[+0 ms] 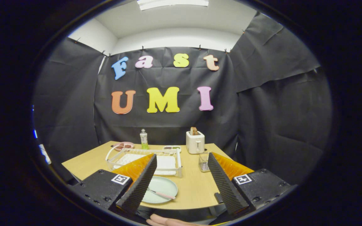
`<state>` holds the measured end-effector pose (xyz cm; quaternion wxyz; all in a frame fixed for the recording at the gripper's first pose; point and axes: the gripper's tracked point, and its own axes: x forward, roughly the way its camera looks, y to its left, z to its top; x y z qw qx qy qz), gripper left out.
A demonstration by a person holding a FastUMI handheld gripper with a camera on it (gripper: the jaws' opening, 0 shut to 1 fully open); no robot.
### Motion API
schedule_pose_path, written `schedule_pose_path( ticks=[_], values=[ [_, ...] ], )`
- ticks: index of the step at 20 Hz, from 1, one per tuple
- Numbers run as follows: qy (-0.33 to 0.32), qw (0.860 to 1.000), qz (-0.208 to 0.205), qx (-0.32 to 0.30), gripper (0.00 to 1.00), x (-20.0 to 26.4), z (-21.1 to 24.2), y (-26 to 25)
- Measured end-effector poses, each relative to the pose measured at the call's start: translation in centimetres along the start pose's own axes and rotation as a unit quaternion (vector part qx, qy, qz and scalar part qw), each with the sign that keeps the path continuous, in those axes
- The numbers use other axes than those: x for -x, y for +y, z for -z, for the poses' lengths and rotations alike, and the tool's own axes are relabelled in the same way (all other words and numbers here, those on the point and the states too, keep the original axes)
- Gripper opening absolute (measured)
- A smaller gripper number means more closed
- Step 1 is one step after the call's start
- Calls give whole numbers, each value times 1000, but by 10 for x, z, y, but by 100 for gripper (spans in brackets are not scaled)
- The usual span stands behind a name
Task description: Take the plate from the dish rack, then take the spoon from the basket and place it into the plate.
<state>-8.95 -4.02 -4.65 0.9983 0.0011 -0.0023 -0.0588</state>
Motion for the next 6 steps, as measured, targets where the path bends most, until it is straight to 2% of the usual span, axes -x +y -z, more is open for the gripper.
schedule_pose_path(
  ticks=[6],
  values=[
    [0, 1000, -4, 5, 100, 2, 1, 1]
  ],
)
